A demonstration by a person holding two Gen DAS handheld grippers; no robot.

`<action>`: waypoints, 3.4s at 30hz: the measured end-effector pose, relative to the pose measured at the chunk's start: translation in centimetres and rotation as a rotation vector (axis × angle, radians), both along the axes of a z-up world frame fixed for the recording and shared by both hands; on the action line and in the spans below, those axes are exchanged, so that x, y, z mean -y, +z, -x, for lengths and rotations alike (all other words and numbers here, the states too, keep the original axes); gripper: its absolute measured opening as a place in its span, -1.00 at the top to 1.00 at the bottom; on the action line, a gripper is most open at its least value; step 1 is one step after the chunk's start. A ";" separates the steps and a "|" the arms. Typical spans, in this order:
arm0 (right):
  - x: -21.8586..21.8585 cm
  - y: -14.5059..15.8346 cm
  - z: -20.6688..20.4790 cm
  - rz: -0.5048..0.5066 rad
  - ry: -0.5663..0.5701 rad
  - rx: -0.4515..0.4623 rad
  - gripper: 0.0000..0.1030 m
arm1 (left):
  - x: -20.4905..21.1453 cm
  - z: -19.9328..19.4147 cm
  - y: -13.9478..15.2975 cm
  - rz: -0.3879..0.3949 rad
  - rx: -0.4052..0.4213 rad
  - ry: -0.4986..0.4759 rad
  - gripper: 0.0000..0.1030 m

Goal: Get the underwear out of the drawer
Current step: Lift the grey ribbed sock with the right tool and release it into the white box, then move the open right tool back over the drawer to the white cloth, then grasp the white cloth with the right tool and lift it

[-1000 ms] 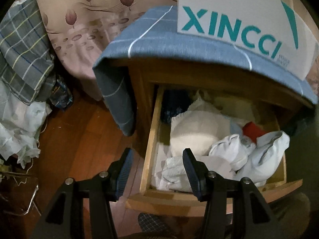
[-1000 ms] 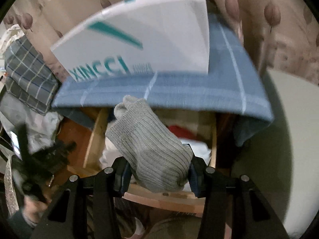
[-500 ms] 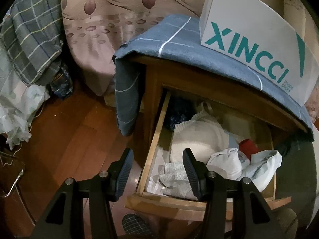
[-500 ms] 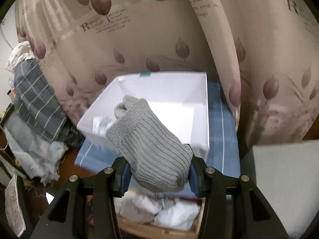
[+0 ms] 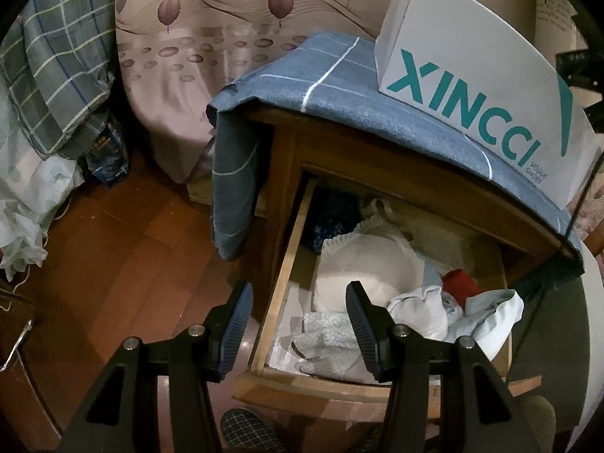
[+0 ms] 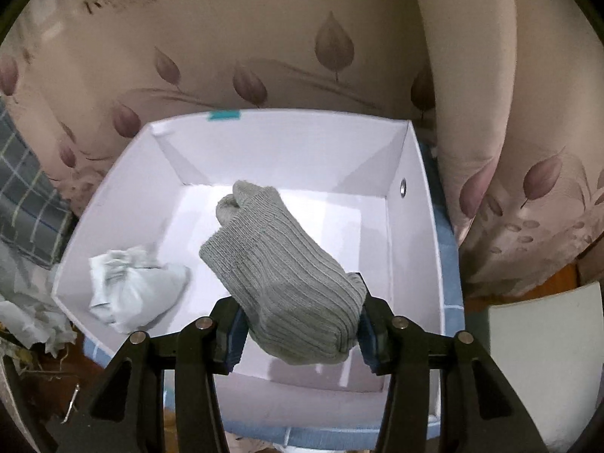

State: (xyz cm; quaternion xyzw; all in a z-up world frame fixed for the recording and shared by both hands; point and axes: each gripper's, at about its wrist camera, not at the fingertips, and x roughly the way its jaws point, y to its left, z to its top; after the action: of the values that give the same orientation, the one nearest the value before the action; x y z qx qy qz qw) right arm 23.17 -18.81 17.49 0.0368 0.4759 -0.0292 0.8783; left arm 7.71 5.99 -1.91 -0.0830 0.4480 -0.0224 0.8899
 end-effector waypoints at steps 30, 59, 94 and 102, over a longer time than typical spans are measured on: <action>-0.1 3.0 11.9 -0.002 0.136 -0.052 -0.68 | -0.2 -0.1 -0.3 0.004 -0.007 0.002 -0.03; -0.1 -25.7 12.3 -0.084 -0.262 -0.551 -0.75 | -0.6 -0.5 -0.7 0.052 -0.042 0.001 -0.03; -0.4 -23.9 15.0 -0.052 -0.060 -0.424 0.76 | 0.0 -2.6 -3.8 0.197 -0.249 -0.075 -0.03; 1.4 -21.2 17.4 -0.060 -0.069 -0.340 0.77 | 3.9 -3.0 -4.7 0.152 -0.338 -0.198 -0.03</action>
State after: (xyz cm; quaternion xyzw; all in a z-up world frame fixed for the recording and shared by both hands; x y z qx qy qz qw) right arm 5.73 -20.18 -3.75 0.0738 0.6168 -0.0510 0.7820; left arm 10.71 2.10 -6.57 -0.1080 0.5941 -0.1292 0.7866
